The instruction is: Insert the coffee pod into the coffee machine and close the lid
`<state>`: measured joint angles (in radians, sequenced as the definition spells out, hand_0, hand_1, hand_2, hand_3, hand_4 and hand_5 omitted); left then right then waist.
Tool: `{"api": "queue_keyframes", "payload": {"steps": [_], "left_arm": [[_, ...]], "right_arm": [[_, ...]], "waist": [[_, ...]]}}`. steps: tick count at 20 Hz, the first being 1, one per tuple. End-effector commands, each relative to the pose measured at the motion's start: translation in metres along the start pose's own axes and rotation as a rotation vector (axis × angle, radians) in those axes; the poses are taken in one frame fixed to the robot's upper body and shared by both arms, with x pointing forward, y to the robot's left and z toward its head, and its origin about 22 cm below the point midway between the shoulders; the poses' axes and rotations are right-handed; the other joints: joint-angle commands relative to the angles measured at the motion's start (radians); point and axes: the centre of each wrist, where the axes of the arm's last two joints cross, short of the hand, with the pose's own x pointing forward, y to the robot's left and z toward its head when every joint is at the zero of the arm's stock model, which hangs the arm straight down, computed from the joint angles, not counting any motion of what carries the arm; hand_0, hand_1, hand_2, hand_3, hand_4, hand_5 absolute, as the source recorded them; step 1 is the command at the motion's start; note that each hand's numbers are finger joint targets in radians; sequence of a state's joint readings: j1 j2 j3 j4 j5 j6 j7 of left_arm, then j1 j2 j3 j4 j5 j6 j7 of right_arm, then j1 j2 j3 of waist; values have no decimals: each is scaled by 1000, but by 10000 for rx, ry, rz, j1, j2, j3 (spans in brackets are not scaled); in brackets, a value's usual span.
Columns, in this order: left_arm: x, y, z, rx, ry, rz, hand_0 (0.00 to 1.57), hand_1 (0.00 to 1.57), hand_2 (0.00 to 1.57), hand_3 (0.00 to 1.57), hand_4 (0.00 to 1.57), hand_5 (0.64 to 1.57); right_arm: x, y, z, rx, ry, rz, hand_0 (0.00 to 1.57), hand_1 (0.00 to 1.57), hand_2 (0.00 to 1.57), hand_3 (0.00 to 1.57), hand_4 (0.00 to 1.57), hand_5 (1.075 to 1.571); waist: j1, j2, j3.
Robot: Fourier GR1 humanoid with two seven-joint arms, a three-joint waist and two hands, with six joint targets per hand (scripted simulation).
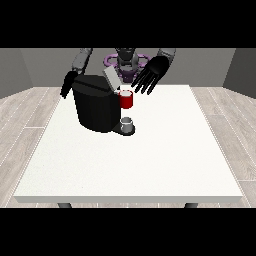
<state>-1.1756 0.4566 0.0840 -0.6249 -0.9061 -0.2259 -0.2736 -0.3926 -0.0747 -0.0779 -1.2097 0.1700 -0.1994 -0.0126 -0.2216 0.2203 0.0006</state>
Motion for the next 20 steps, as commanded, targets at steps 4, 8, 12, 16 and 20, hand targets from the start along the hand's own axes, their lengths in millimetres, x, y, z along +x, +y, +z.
{"api": "queue_keyframes", "payload": {"steps": [4,8,12,16,20], "left_arm": [[16,-105,4,-992,-502,3265,0,0,130,0,0,1571],[-3,-167,28,-334,88,7739,0,0,0,0,418,1571],[-11,-231,62,101,1203,10823,0,0,0,0,69,1571],[-9,-293,108,-1086,2031,11759,0,0,0,0,421,1571],[-26,-302,135,-1096,2443,11583,0,0,0,0,442,1571]], "right_arm": [[-64,-17,39,-670,1727,-132,0,0,0,0,0,1571],[-64,-19,49,-359,1982,-62,0,0,0,0,0,1571],[-64,-10,57,-398,1486,-758,0,0,0,0,0,1571],[-54,-22,53,455,1520,-844,0,0,0,0,0,1571],[-24,-26,36,1477,945,-498,0,0,0,0,62,1571]], "waist": [[1350,-2124,-3],[1592,-3055,-39],[2279,-3827,-25],[2951,-5113,-12],[3023,-5160,-11]]}}
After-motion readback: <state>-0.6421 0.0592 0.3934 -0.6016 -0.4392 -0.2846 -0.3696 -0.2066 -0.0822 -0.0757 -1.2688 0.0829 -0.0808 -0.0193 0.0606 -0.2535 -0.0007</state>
